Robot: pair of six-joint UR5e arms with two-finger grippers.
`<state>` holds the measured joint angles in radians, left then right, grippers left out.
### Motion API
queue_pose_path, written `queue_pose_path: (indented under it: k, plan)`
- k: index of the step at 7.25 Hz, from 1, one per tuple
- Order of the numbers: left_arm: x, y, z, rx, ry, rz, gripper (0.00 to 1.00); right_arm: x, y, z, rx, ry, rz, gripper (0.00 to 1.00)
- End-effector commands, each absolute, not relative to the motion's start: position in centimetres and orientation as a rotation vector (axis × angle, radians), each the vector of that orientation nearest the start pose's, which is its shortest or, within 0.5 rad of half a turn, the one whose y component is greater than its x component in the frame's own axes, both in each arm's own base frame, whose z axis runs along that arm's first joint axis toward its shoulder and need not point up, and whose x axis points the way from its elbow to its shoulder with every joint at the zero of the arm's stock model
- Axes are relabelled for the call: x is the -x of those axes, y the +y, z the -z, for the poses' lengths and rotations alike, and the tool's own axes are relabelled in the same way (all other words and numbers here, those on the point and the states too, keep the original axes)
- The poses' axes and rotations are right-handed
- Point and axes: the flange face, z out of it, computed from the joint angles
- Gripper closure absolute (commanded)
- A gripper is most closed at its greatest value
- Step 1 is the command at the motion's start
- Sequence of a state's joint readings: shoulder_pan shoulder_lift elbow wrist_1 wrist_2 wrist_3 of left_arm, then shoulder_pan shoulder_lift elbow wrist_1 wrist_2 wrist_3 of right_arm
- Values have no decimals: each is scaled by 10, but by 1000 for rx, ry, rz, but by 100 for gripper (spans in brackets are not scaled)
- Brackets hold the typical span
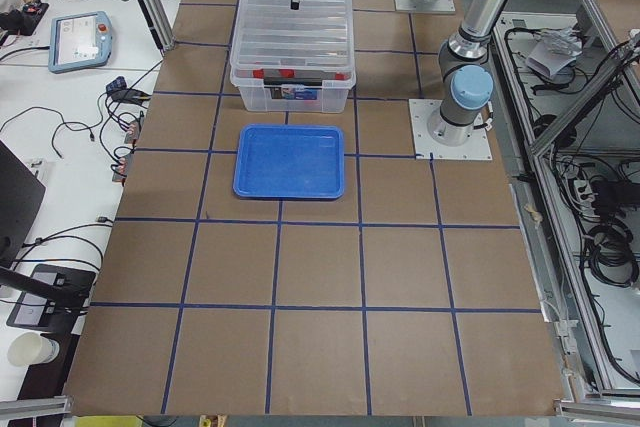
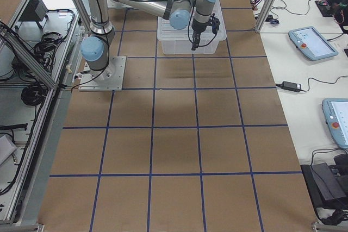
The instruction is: Place red block in blue tray from box
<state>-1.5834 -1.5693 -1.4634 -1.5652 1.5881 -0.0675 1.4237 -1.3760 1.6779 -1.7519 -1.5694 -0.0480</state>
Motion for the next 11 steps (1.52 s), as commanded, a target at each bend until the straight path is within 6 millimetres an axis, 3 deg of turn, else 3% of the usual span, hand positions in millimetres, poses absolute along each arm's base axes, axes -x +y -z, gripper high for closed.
queue_pose_path:
  k: [1,3,4,6,11]
  plan:
    - [138,-498,-543,88,3121,181,0,-52,-558,-353,-158,3120,-186,0]
    - [138,-498,-542,85,3122,178,0,-51,-558,-353,-153,3124,-182,0]
    - [138,-499,-542,88,3123,178,0,-40,-559,-353,-155,3133,-182,0]
    - [138,-499,-542,88,3123,178,0,-12,-560,-352,-42,3130,-185,0]
    - [139,-498,-542,88,3123,178,0,56,-558,-353,28,3117,-170,0]
